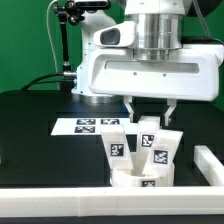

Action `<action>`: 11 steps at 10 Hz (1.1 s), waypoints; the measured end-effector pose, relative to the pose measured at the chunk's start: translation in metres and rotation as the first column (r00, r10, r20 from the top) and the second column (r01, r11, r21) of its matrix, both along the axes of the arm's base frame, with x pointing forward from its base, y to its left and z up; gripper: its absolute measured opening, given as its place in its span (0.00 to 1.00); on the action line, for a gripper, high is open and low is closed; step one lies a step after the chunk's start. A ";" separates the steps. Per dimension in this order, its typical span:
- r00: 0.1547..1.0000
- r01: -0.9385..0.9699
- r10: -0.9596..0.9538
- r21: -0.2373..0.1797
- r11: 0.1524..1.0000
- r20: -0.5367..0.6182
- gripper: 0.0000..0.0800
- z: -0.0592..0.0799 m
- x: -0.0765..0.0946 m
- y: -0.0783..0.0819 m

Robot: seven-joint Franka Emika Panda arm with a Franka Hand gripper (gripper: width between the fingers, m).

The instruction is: Assemble stool

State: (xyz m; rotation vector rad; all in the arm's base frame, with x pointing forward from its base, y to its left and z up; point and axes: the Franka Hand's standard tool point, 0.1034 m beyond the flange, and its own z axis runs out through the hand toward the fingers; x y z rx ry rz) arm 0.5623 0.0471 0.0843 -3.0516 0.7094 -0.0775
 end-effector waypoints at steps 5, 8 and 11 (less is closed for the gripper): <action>0.987 0.164 -0.164 0.021 0.986 0.003 0.42 0.000 0.001 0.002; 0.987 0.163 -0.163 0.021 0.986 0.004 0.42 0.000 0.001 0.002; 0.987 0.159 -0.160 0.033 0.987 0.002 0.78 0.011 0.001 0.004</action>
Offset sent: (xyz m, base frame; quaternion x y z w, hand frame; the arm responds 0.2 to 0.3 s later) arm -0.0005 -0.0009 -0.0015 -0.0092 0.0080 0.0527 0.9985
